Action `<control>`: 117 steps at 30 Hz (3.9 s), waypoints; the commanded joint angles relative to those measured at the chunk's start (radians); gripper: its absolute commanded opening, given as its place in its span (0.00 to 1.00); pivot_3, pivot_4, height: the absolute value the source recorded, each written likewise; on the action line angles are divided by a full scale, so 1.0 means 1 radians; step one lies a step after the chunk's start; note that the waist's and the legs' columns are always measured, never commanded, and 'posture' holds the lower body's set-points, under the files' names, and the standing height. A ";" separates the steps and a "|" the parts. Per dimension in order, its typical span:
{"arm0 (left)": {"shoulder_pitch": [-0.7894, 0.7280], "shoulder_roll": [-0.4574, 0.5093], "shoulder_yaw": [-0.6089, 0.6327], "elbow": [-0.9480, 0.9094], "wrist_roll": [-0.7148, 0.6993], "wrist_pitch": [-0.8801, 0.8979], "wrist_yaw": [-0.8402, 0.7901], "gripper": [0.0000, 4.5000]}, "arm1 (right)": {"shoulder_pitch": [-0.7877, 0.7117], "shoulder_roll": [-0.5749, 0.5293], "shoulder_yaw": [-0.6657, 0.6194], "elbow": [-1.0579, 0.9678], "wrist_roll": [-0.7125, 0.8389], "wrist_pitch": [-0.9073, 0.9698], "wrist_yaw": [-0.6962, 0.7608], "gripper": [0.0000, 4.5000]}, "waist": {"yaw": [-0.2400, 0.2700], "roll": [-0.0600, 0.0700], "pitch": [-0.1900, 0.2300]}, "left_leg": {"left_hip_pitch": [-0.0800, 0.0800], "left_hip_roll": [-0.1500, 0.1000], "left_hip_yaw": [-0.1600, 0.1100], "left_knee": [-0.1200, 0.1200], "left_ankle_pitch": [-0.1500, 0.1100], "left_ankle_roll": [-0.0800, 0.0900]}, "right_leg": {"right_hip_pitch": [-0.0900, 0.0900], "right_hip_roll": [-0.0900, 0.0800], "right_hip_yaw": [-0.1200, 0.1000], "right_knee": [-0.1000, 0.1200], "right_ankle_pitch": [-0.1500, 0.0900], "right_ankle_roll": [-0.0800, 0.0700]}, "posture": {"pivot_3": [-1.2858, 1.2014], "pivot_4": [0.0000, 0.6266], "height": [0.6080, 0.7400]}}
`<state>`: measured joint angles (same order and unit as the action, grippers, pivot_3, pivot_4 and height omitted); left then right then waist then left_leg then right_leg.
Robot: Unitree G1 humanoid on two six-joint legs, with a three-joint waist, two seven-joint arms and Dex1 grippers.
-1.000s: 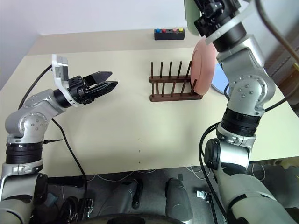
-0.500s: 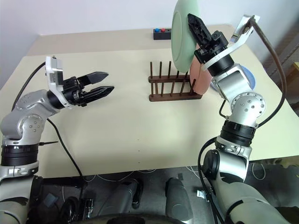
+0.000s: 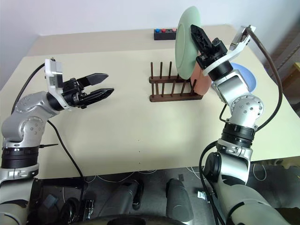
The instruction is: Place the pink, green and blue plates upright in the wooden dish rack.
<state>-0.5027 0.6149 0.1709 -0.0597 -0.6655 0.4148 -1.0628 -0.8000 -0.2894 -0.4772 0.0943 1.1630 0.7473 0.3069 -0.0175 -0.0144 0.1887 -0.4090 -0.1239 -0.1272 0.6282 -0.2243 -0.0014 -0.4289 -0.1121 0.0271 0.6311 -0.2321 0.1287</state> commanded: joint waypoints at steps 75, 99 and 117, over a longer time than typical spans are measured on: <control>0.002 -0.008 0.013 -0.031 -0.007 -0.020 0.003 0.71 | 0.067 0.026 0.043 -0.061 0.056 -0.020 -0.028 0.00 | -0.002 0.000 0.000 | 0.000 0.000 0.000 -0.001 0.000 0.000 | 0.000 0.000 0.000 0.000 0.000 0.000 | 0.52 0.24 1.00; -0.003 -0.010 0.015 -0.026 -0.007 -0.021 0.008 0.73 | 0.103 0.049 0.069 -0.061 0.043 -0.026 -0.029 0.76 | 0.000 0.000 0.000 | 0.000 0.000 0.000 -0.001 0.000 0.000 | 0.000 0.000 0.000 0.000 0.000 0.000 | 0.52 0.24 1.00; -0.001 -0.007 0.017 -0.024 -0.007 -0.022 0.005 0.73 | 0.088 -0.064 0.203 -0.147 -0.239 -0.151 0.098 0.99 | -0.002 0.000 0.000 | 0.000 0.000 0.000 -0.001 0.000 0.000 | 0.000 0.000 0.000 0.000 0.000 0.000 | 0.52 0.24 1.00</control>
<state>-0.5022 0.6043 0.1709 -0.0601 -0.6647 0.4049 -1.0598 -0.6908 -0.3419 -0.2783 -0.0004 0.9421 0.6256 0.3822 -0.0199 -0.0141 0.1887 -0.4090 -0.1238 -0.1272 0.6274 -0.2245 -0.0012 -0.4293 -0.1118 0.0269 0.6308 -0.2321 0.1287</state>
